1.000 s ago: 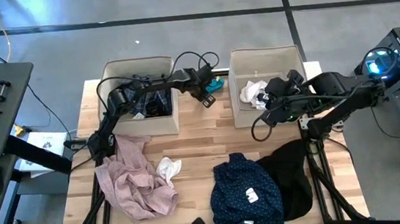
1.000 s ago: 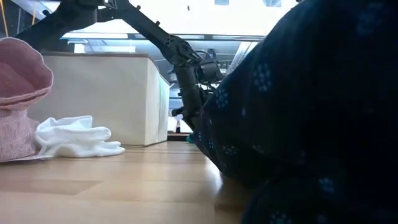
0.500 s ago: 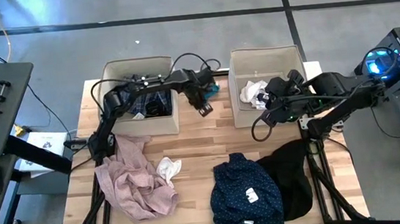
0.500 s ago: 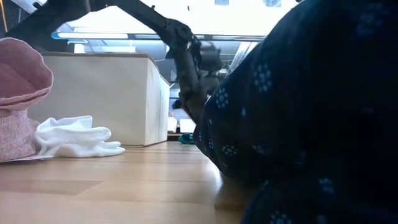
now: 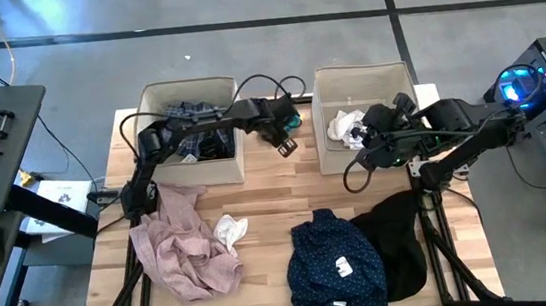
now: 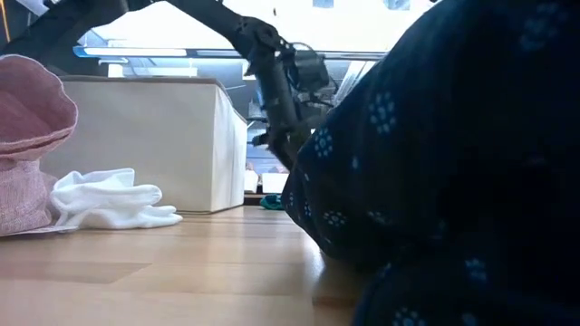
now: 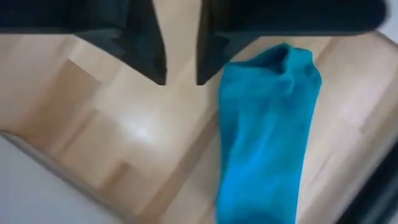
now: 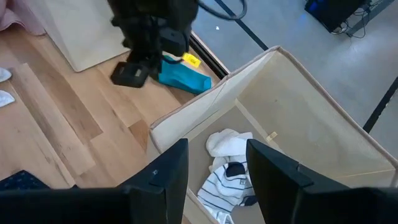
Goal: Sort clothes
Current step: Put the blue sock into the right laundry organizer
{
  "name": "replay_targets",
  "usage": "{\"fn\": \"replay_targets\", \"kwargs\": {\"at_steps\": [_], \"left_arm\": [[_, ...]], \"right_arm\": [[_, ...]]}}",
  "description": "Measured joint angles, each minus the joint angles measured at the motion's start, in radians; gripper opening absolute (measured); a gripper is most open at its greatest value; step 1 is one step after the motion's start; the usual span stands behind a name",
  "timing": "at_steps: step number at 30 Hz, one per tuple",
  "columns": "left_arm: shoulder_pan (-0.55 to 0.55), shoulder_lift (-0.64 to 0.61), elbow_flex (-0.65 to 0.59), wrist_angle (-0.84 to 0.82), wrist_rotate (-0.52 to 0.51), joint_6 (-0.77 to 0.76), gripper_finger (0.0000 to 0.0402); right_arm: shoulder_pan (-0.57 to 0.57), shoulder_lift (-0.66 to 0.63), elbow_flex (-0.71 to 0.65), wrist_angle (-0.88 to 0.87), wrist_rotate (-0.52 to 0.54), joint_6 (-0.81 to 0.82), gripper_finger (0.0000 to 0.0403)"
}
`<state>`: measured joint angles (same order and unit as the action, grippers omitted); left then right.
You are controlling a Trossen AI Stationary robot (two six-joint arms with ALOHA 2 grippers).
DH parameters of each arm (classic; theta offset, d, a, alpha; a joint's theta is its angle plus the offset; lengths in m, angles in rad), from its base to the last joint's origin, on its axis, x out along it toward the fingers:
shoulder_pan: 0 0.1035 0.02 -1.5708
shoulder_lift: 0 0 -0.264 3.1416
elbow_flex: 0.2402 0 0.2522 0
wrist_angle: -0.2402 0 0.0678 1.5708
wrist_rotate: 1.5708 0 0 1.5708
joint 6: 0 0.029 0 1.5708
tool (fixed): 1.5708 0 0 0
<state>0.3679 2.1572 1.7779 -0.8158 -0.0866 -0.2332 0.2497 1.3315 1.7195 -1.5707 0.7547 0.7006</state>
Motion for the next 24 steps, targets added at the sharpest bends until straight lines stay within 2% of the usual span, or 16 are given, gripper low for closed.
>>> {"fn": "replay_targets", "kwargs": {"at_steps": [3, 6, 8, 11, 14, 18, 21, 24], "left_arm": [[0.023, 0.020, 0.000, 0.006, 0.010, -0.036, 0.0137], [0.032, 0.040, 0.001, 0.016, -0.042, -0.046, 0.0181], [0.032, 0.060, 0.000, 0.017, -0.057, -0.051, 0.0196], [0.031, 0.099, 0.000, 0.007, -0.042, -0.063, 0.0199], [0.024, 0.136, 0.001, -0.026, -0.049, -0.083, 0.0179], [-0.006, 0.139, 0.002, -0.037, -0.082, -0.025, 0.0109], [-0.028, 0.140, 0.002, -0.049, -0.036, 0.014, 0.0030], [-0.062, 0.132, 0.002, -0.065, 0.032, 0.033, 0.0013]], "right_arm": [[0.000, 0.000, 0.000, 0.000, -0.005, 0.001, 0.0150], [0.000, 0.000, 0.000, 0.001, -0.017, 0.006, 0.0150], [0.000, 0.000, 0.000, 0.001, -0.026, 0.006, 0.0150], [0.000, 0.000, 0.000, 0.002, -0.031, 0.006, 0.0150], [0.000, 0.000, 0.000, 0.004, -0.032, 0.006, 0.0150], [0.000, 0.000, 0.000, 0.005, -0.034, 0.006, 0.0150], [0.000, 0.000, 0.000, 0.005, -0.035, 0.007, 0.0150], [0.000, 0.000, 0.000, 0.005, -0.037, 0.007, 0.0150]]}}
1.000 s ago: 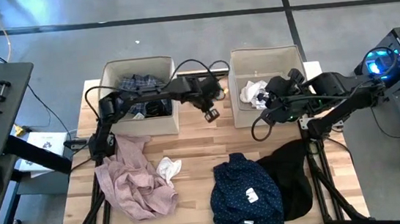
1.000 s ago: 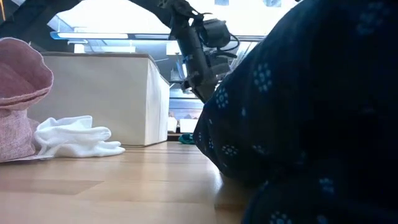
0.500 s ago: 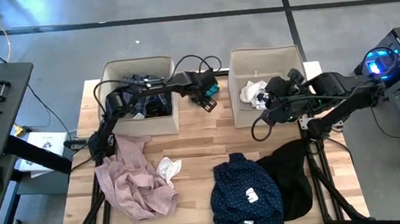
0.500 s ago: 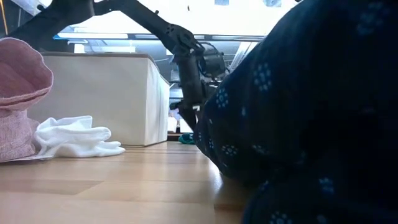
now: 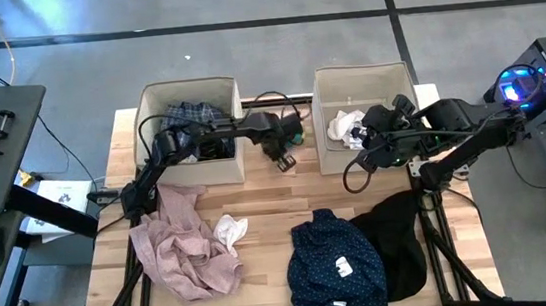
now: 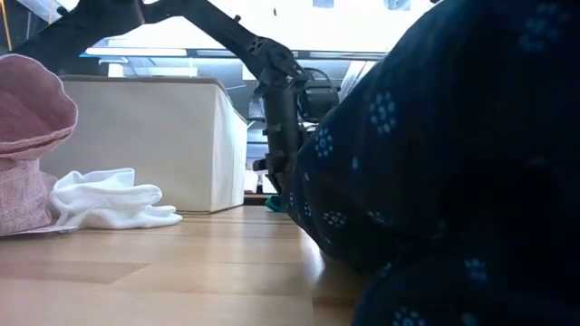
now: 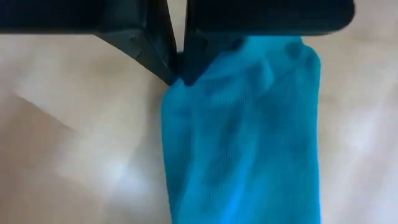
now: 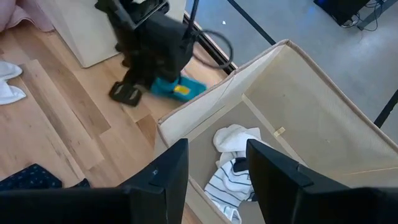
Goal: Sort clothes
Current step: Put the blue sock into the right laundry organizer
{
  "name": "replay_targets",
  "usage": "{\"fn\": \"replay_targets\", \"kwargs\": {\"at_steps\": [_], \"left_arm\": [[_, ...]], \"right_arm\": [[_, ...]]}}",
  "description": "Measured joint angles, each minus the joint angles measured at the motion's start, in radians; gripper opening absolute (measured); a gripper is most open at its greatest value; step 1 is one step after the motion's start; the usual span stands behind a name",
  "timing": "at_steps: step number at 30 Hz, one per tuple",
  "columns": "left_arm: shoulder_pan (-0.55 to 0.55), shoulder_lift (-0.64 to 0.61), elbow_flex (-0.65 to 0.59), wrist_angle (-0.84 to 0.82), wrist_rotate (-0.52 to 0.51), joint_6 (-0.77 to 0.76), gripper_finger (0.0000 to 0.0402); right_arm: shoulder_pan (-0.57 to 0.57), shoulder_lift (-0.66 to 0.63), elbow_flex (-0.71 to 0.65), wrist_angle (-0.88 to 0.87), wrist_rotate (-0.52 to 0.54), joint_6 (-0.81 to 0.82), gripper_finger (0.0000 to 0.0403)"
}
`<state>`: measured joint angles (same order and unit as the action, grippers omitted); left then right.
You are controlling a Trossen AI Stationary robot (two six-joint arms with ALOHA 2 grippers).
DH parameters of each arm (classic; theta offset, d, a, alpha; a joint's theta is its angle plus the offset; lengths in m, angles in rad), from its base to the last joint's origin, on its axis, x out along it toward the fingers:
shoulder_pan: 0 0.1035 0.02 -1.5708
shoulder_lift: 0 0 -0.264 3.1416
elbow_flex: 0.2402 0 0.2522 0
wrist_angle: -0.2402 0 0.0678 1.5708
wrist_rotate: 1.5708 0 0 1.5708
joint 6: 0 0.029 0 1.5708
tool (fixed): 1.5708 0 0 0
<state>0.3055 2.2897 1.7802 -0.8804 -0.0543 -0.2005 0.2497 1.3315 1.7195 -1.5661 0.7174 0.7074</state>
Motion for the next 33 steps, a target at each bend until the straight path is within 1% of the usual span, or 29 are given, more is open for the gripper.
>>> {"fn": "replay_targets", "kwargs": {"at_steps": [1, 4, 7, 10, 15, 17, 19, 25, 29, 31, 33], "left_arm": [[-0.017, -0.004, -0.001, -0.011, 0.017, 0.008, 0.0012], [-0.070, -0.043, -0.004, -0.057, 0.027, 0.036, 0.0003], [-0.123, -0.128, -0.003, -0.086, 0.020, 0.054, 0.0002], [-0.175, -0.223, -0.003, -0.103, -0.020, 0.055, 0.0001], [-0.252, -0.409, -0.003, -0.093, -0.118, 0.065, 0.0001], [-0.279, -0.480, -0.003, -0.086, -0.180, 0.093, 0.0001], [-0.306, -0.550, -0.003, -0.079, -0.266, 0.127, 0.0001], [-0.362, -0.745, -0.001, -0.030, -0.492, 0.257, 0.0000], [-0.363, -0.839, -0.002, -0.096, -0.676, 0.262, 0.0000], [-0.347, -0.879, -0.002, -0.147, -0.736, 0.250, 0.0000], [-0.325, -0.910, -0.002, -0.201, -0.759, 0.223, 0.0000]], "right_arm": [[0.000, 0.000, 0.000, 0.000, 0.000, 0.000, 0.0150], [0.000, 0.000, 0.000, 0.000, 0.000, 0.000, 0.0150], [0.000, 0.000, 0.000, 0.000, 0.004, 0.000, 0.0150], [0.000, 0.000, 0.000, 0.000, 0.008, -0.001, 0.0150], [0.000, 0.000, 0.000, 0.000, 0.014, -0.001, 0.0150], [0.000, 0.000, 0.000, 0.001, 0.027, -0.001, 0.0150], [0.000, 0.000, 0.000, 0.001, 0.053, -0.001, 0.0150], [0.000, 0.000, 0.000, 0.023, 0.169, -0.019, 0.0149], [-0.001, 0.000, 0.000, 0.026, 0.228, -0.017, 0.0149], [-0.001, 0.000, 0.000, 0.027, 0.239, -0.016, 0.0149], [-0.001, 0.000, 0.000, 0.027, 0.242, -0.016, 0.0149]]}}
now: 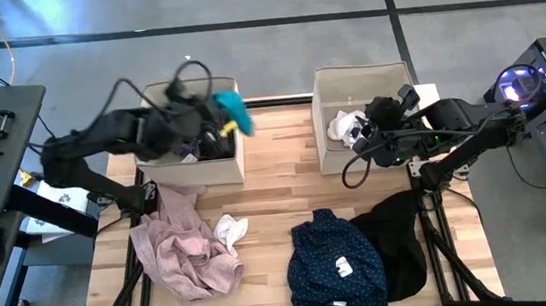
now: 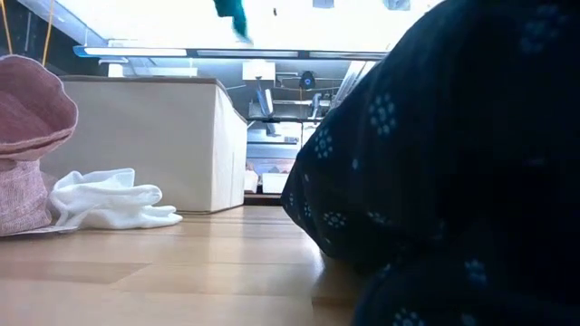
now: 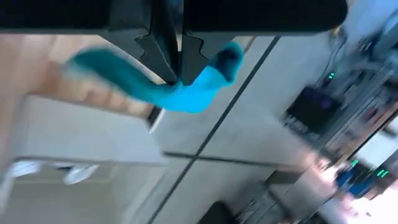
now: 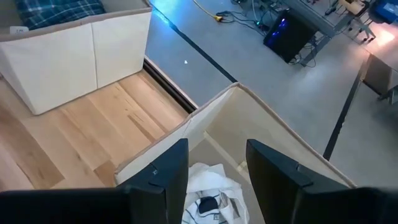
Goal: Sort clothes
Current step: Put the blue sock into the right laundry organizer
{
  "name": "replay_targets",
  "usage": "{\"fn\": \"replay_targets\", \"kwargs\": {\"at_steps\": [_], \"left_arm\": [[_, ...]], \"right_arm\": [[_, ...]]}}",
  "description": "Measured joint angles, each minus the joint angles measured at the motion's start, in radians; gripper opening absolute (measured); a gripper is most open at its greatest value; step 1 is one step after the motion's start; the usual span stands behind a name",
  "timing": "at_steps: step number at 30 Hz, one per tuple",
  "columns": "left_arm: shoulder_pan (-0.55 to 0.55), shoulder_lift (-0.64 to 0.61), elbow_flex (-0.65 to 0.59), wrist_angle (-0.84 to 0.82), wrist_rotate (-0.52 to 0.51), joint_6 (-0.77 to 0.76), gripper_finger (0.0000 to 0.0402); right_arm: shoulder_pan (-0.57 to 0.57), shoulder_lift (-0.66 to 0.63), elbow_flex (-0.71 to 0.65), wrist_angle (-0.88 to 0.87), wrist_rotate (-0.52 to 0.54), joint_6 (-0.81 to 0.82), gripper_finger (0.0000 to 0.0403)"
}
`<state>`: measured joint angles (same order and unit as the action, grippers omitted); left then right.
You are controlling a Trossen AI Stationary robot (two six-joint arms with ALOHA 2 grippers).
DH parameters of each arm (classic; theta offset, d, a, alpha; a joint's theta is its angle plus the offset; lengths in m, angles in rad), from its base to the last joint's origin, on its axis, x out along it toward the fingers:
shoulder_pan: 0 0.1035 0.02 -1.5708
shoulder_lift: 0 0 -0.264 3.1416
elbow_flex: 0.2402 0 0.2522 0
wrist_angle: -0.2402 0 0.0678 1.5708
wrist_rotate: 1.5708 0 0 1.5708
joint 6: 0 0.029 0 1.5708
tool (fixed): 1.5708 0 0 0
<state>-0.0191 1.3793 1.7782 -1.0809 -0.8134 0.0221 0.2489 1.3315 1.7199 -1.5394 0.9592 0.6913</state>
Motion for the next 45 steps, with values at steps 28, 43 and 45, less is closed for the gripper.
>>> {"fn": "replay_targets", "kwargs": {"at_steps": [28, 43, 45], "left_arm": [[0.203, -0.057, -0.276, 0.088, 0.267, -0.198, 0.0000], [0.134, 0.069, -0.275, 0.875, 0.754, -0.100, 0.0000], [0.128, 0.086, -0.276, 0.938, 0.795, -0.122, 0.0000]], "right_arm": [[-0.010, 0.003, 0.000, 0.070, -0.034, 0.031, 0.0150], [-0.119, 0.031, 0.000, 0.684, -0.416, -0.492, 0.0150], [-0.131, 0.050, 0.000, 0.722, -0.420, -0.533, 0.0150]]}}
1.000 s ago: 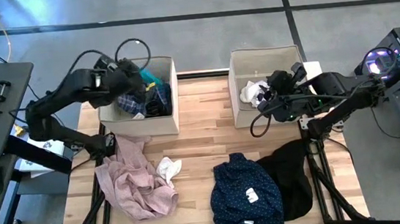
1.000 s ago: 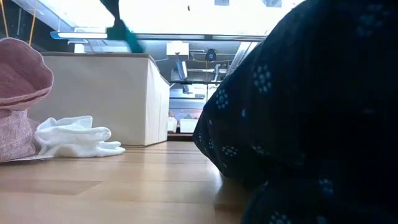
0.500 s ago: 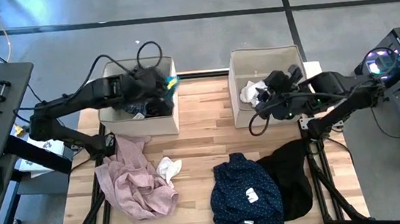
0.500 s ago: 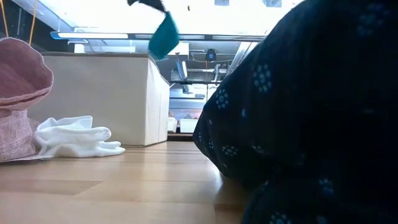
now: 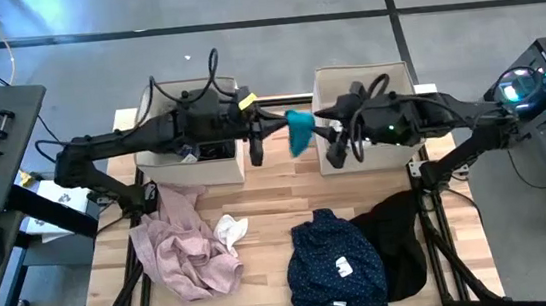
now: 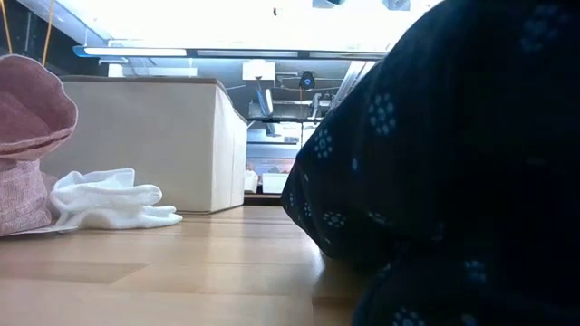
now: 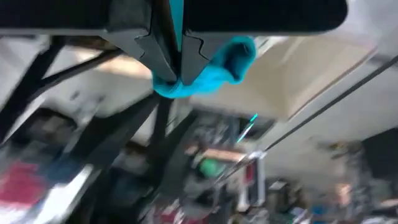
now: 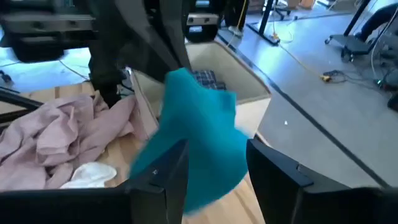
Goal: Sort clothes
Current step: Put the blue sock into the right laundry organizer
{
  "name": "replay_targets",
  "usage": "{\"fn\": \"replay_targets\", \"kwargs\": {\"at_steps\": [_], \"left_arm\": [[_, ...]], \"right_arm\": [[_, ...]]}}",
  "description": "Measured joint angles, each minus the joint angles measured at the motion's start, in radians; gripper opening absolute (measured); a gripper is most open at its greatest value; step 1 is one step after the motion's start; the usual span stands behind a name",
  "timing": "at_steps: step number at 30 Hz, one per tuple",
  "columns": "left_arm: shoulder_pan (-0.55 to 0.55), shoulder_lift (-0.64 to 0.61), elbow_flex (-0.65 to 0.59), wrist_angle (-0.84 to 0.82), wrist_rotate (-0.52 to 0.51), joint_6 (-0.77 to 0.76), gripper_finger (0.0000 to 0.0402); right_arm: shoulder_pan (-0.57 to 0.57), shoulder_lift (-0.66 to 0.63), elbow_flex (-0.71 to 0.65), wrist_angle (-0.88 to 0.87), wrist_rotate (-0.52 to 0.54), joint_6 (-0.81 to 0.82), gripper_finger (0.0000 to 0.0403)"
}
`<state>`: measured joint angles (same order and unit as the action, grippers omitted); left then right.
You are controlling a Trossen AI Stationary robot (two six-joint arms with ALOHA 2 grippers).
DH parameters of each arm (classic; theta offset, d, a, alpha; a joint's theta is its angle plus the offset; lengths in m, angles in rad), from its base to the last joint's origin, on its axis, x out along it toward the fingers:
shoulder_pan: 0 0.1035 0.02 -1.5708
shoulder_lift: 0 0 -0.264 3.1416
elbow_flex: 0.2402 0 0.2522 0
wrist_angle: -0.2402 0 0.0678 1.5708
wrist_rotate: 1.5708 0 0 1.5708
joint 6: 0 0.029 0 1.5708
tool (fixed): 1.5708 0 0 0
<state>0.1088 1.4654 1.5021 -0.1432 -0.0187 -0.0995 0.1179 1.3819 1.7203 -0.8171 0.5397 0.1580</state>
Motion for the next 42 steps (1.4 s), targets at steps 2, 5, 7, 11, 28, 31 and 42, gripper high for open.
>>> {"fn": "replay_targets", "kwargs": {"at_steps": [2, 5, 7, 11, 28, 31, 42], "left_arm": [[-0.003, 0.014, 0.000, 0.055, 0.047, -0.019, 0.0000], [-0.008, 0.031, 0.000, 0.099, 0.088, -0.027, 0.0000], [-0.008, 0.033, 0.000, 0.098, 0.091, -0.030, 0.0000], [-0.007, 0.030, 0.000, 0.097, 0.091, -0.029, 0.0000], [0.049, -0.090, 0.001, -0.592, -0.178, -0.035, 0.0158], [0.044, -0.090, 0.001, -0.707, -0.179, -0.099, 0.0160], [-0.052, -0.090, -0.001, -0.868, -0.179, -0.232, 0.0152]], "right_arm": [[-0.008, 0.023, 0.000, 0.027, -0.002, -0.049, 0.0150], [-0.013, 0.060, 0.000, 0.057, -0.023, -0.123, 0.0150], [-0.014, 0.077, 0.000, 0.065, -0.060, -0.161, 0.0145], [-0.013, 0.101, 0.000, 0.074, -0.068, -0.159, 0.0087], [-0.209, -0.024, -0.007, -0.766, 0.167, 0.474, 0.0027], [-0.283, -0.056, -0.067, -0.652, 0.127, 0.407, 0.0040], [-0.521, -0.067, -0.251, -0.646, 0.022, 0.420, 0.0167]]}}
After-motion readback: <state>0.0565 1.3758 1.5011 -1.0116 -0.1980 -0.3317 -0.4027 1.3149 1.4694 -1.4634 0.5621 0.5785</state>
